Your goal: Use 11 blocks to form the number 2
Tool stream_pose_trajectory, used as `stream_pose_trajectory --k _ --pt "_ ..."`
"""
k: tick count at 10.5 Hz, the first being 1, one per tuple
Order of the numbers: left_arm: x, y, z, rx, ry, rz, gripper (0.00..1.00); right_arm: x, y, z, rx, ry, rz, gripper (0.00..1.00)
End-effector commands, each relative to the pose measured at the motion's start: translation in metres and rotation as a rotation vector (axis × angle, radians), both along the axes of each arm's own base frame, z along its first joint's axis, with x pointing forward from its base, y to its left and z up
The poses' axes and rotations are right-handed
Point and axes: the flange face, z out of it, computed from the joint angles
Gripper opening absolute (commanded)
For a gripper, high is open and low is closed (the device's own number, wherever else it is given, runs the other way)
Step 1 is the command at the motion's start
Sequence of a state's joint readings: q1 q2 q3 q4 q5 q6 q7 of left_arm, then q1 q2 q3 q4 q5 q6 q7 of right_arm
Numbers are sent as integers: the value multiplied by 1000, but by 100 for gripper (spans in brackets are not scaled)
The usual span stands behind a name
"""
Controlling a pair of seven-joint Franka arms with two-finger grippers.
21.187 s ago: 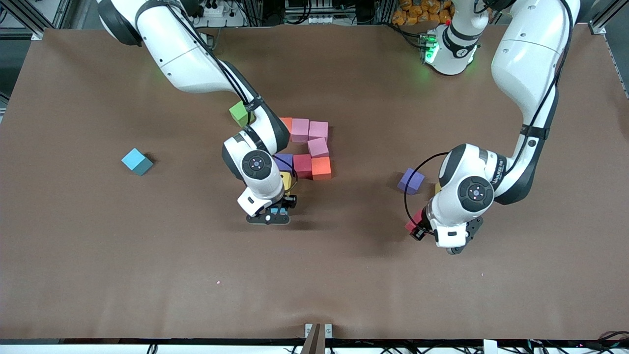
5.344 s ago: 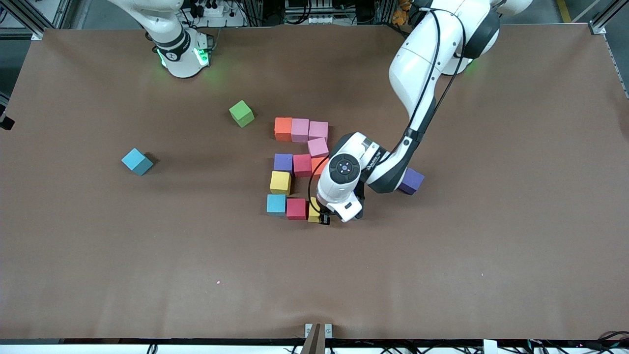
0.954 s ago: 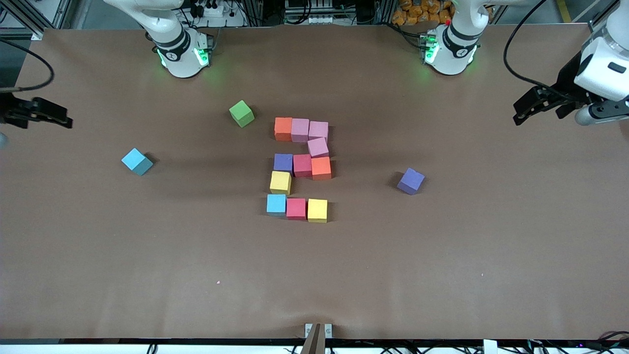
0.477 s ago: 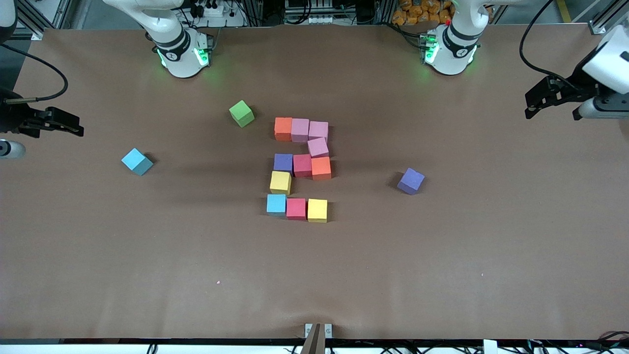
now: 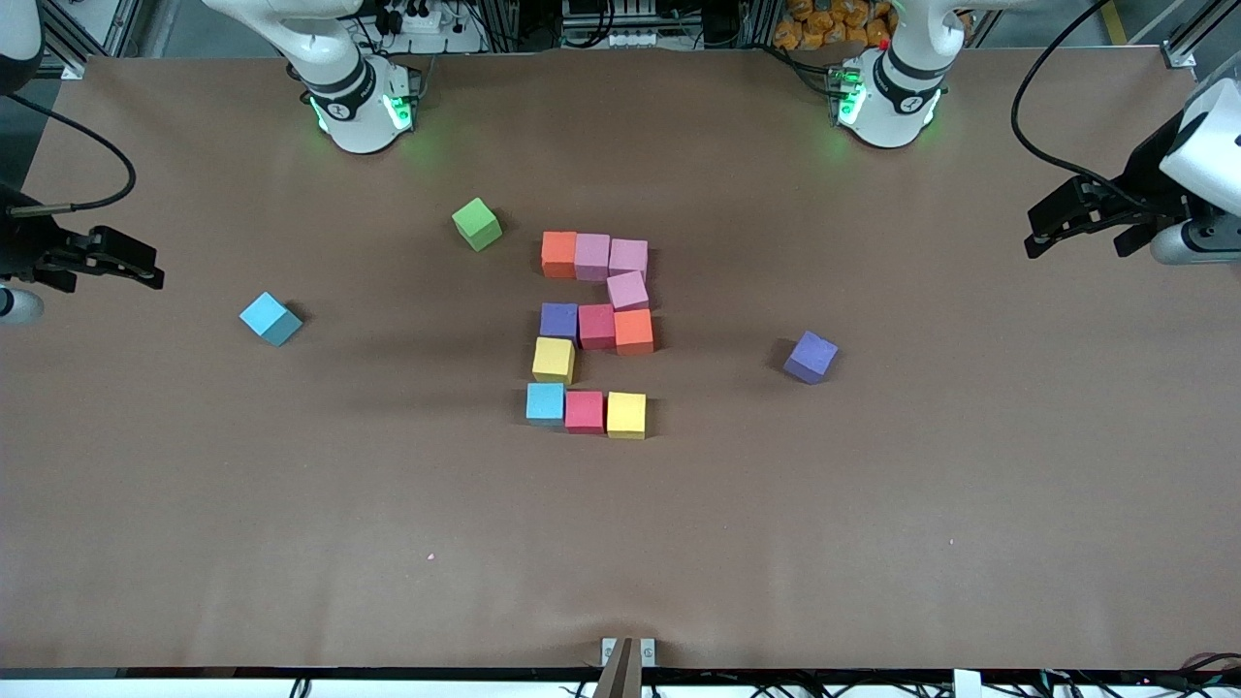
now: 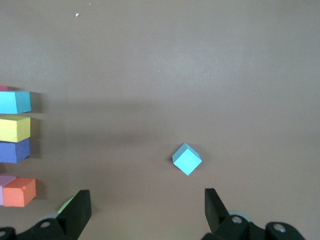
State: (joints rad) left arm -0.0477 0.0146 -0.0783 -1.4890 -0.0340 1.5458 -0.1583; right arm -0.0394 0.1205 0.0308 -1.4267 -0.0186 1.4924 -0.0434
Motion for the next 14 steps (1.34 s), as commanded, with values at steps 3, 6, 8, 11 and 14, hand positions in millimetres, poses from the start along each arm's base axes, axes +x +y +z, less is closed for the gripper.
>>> stream_pose_trajectory --k 3,6,8,11,14 --pt "-5 -1 10 -2 9 -8 100 -21 7 -2 -19 -64 0 100" --pt "-13 3 13 5 34 -40 100 -23 8 5 -19 -63 -2 100" --pt "-14 9 15 13 31 -52 100 -23 10 13 -17 -72 -5 100" --pt "-18 8 17 59 28 -64 100 -31 6 13 -18 -23 -11 100" --pt "-18 7 17 59 28 -65 100 -30 6 13 -16 -29 -13 100"
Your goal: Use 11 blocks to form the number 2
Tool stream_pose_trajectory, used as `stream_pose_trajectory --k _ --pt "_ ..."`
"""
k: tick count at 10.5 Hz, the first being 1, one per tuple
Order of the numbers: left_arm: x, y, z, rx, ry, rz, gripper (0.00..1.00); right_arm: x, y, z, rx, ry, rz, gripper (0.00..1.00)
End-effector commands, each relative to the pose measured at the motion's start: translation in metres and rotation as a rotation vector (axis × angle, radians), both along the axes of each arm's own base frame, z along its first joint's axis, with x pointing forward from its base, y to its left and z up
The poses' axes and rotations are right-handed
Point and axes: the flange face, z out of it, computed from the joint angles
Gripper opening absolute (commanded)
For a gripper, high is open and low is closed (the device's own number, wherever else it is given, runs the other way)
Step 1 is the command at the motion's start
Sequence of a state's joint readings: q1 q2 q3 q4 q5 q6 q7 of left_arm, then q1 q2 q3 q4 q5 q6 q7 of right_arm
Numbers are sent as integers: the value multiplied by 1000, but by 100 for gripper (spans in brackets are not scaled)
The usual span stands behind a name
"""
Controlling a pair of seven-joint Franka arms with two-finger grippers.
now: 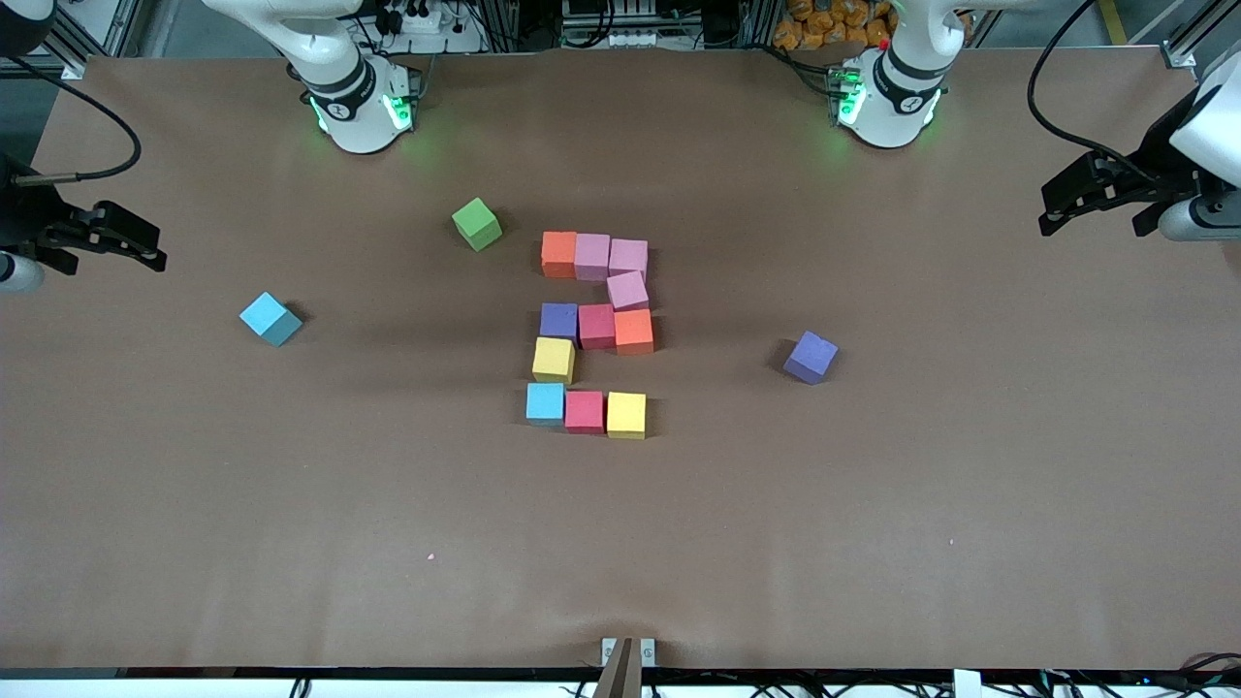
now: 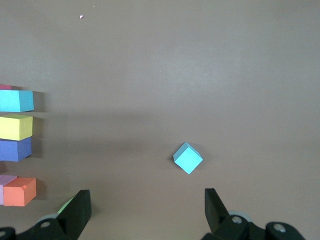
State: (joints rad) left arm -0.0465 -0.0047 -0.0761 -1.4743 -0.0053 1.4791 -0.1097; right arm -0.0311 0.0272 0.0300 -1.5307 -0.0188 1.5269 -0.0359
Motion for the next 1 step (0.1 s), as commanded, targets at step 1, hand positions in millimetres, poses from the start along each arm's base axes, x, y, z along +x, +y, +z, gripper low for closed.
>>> stream_pose_trajectory --k 1 --pt "-5 1 6 23 1 -21 100 -3 2 2 -10 -2 -12 100"
